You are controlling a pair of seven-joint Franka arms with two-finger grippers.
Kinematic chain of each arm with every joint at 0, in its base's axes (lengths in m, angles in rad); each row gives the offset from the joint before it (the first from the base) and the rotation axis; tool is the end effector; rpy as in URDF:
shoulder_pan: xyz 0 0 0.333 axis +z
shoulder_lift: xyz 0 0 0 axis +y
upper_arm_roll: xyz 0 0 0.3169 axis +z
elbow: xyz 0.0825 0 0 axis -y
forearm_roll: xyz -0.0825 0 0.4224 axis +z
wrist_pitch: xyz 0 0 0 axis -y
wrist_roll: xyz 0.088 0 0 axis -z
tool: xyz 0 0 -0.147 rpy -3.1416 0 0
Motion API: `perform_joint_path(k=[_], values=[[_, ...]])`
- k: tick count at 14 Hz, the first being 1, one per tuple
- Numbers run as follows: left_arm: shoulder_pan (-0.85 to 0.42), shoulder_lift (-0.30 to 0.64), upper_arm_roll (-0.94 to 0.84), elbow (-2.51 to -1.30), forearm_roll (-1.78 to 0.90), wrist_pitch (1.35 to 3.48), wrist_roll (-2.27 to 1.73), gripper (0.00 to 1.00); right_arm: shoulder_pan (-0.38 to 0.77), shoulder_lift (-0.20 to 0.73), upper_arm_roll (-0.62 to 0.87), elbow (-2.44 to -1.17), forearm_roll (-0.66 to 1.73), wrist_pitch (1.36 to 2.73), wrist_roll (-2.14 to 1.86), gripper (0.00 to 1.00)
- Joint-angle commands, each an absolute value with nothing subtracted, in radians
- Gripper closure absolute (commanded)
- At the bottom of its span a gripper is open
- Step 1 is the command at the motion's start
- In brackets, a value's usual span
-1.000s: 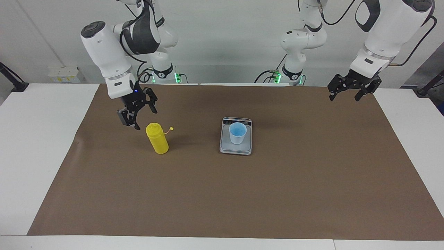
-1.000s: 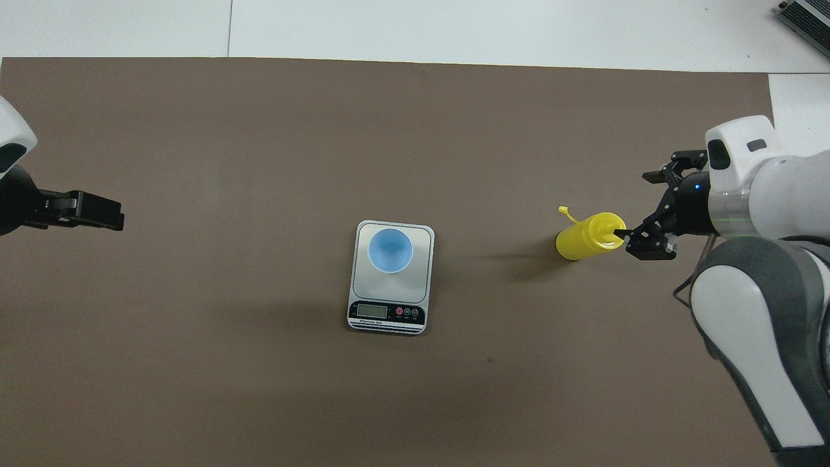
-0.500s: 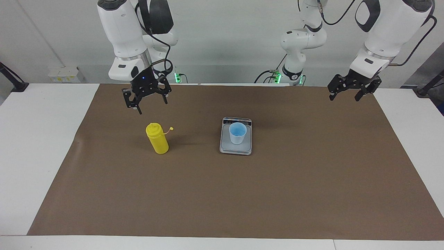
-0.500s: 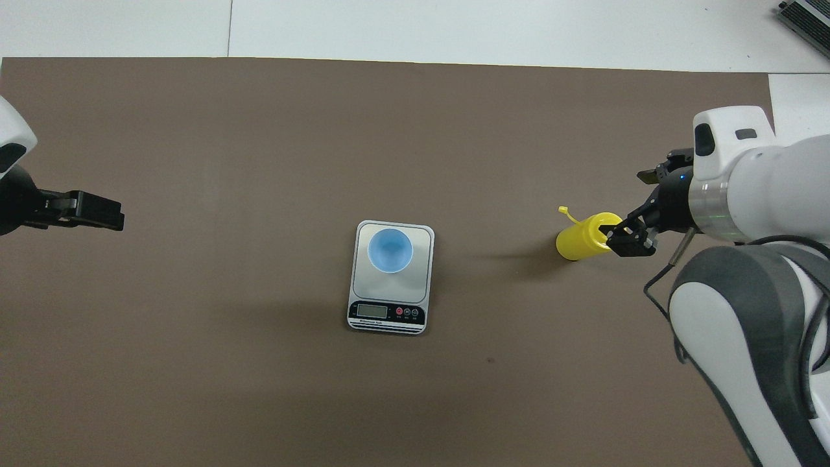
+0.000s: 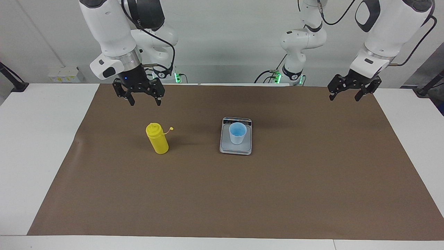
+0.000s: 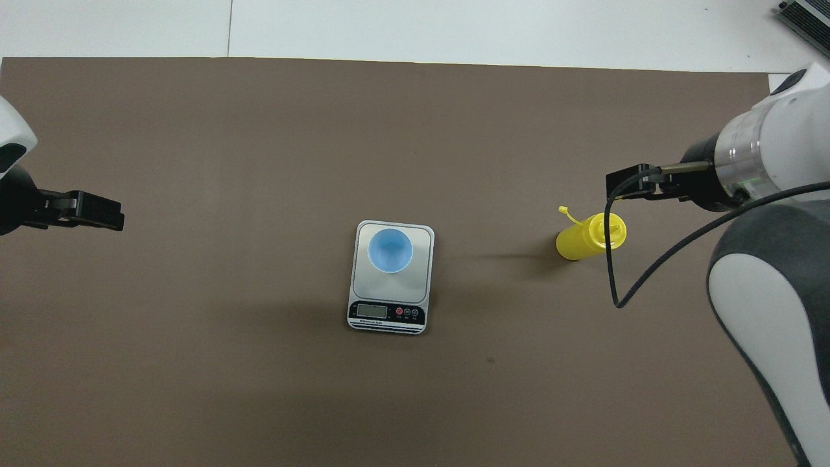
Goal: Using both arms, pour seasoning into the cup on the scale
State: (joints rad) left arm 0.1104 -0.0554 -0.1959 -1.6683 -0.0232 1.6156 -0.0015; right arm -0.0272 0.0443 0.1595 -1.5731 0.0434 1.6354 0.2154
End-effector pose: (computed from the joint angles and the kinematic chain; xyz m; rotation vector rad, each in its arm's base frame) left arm 0.5764 -0.0551 0.5712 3.1265 -0.1293 0.0017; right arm 0.6068 0.0852 0.5638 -3.0859 0.1323 -0.0148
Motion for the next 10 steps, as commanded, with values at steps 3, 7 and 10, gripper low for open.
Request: perform_joint_path(k=[3, 7, 10], values=[[0.121, -0.072, -0.198, -1.680, -0.034, 1.611, 0.012, 0.00, -0.034, 0.006, 0.169, -1.620, 0.023, 1.565, 0.247, 0.00], [0.121, -0.072, -0.198, -1.680, -0.034, 1.611, 0.012, 0.00, -0.043, -0.011, 0.166, -1.650, 0.021, 1.578, 0.253, 0.00], [0.121, -0.072, -0.198, -1.680, -0.034, 1.611, 0.012, 0.00, -0.063, -0.017, 0.166, -1.658, 0.021, 1.618, 0.239, 0.00]])
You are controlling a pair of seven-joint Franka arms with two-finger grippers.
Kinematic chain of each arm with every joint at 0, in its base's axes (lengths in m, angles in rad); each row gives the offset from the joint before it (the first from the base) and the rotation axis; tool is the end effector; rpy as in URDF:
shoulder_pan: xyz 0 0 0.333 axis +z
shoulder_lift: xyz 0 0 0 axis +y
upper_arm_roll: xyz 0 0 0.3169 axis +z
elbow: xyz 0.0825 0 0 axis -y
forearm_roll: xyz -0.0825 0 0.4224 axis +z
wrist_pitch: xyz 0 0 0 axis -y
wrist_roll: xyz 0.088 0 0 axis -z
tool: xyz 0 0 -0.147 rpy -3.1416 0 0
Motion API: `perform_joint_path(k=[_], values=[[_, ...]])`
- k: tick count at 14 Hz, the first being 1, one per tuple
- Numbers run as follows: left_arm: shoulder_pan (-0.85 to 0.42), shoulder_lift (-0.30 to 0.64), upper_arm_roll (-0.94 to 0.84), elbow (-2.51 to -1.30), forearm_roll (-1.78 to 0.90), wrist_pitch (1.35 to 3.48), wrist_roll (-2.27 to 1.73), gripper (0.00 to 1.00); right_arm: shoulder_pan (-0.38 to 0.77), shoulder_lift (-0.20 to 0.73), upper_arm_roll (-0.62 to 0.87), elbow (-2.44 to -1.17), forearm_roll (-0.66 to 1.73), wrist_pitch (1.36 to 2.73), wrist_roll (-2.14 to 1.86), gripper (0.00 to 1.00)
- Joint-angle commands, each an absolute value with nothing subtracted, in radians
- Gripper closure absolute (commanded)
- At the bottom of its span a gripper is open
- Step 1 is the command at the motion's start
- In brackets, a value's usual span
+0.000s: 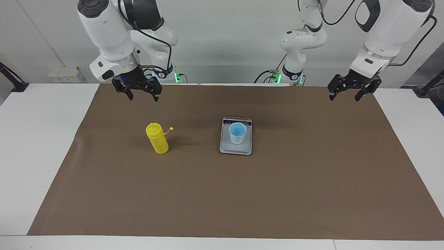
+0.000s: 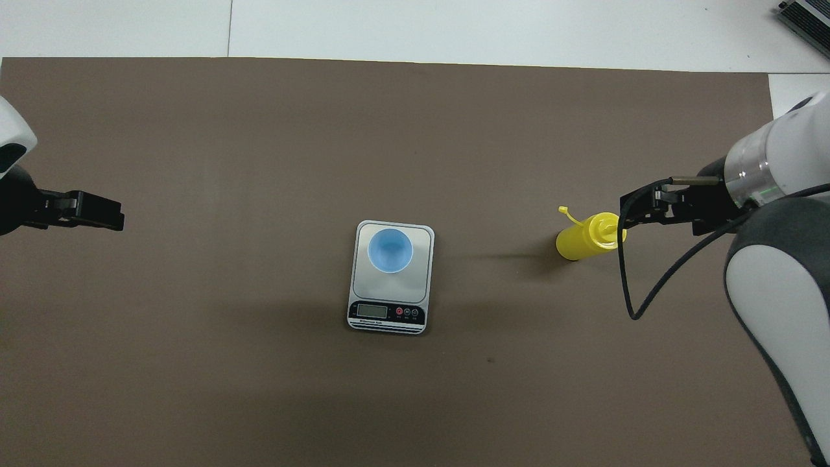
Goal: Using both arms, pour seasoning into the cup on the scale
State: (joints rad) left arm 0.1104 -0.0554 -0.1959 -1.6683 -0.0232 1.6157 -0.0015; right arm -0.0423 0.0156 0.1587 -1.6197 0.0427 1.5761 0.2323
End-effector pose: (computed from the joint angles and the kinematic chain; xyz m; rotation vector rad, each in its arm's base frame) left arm 0.5764 -0.0551 0.5713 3.1264 -0.1293 0.0019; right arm 0.5887 0.0746 0.5520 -3.1003 0.1821 0.1024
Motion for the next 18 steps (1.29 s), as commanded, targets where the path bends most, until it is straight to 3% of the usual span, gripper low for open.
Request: perform_joint_path(k=[1, 18], values=[[0.121, -0.072, -0.198, -1.680, -0.034, 1.611, 0.012, 0.00, -0.064, -0.012, 0.166, -1.651, 0.021, 1.641, 0.239, 0.00], [0.121, -0.072, -0.198, -1.680, -0.034, 1.611, 0.012, 0.00, -0.063, -0.021, 0.166, -1.669, -0.009, 1.621, 0.218, 0.00]])
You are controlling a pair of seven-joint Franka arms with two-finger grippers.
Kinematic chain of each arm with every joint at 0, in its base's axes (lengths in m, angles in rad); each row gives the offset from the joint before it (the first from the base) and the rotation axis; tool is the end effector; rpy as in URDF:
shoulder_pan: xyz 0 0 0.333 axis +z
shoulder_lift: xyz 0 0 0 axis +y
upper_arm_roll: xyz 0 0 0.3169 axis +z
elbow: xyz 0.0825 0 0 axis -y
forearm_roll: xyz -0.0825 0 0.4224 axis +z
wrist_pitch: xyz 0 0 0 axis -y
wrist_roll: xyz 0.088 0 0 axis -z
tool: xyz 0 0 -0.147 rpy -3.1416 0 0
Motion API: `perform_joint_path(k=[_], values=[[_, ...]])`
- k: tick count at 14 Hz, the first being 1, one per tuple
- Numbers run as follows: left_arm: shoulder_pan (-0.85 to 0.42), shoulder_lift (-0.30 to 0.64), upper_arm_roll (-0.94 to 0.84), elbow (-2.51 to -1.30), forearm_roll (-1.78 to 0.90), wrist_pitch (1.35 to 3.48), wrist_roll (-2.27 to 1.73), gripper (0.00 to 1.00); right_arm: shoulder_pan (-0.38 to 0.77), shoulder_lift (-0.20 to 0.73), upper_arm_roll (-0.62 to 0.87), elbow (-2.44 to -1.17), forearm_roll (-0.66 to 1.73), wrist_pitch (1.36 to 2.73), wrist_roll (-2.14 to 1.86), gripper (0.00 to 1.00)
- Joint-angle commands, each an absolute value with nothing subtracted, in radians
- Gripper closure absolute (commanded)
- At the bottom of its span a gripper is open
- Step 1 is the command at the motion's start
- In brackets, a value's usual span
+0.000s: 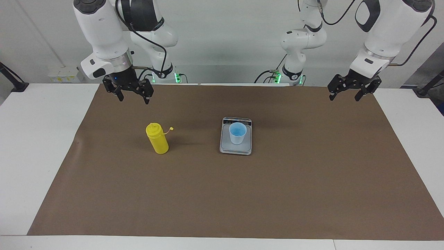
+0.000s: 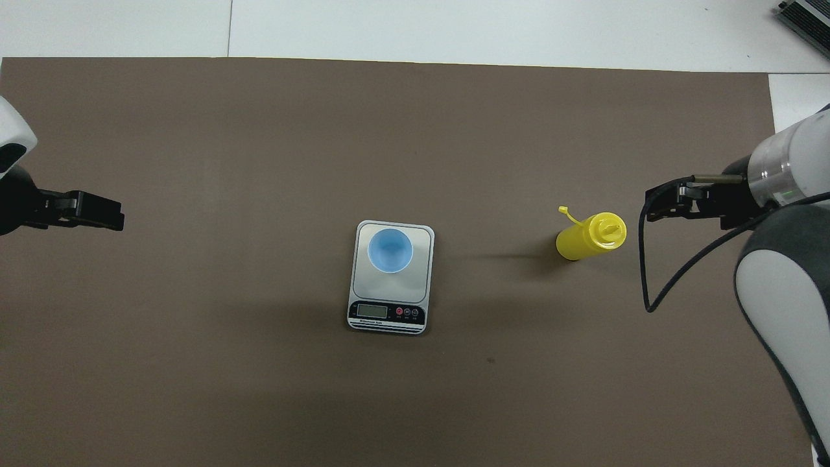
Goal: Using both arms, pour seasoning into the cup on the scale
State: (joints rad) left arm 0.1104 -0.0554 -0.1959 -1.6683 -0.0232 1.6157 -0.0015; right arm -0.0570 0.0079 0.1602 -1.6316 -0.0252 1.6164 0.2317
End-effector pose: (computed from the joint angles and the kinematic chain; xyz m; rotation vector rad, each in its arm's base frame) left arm 0.5764 -0.0551 0.5713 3.1264 -0.1293 0.0019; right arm 0.5939 0.0576 0.5537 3.1078 -0.1977 -0.0291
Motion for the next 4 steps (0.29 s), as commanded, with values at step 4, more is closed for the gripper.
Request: perform_joint_path(k=[4], values=[[0.121, -0.072, -0.198, -1.680, -0.034, 1.611, 0.012, 0.00, -0.066, -0.021, 0.164, -1.667, -0.006, 1.623, 0.215, 0.00]])
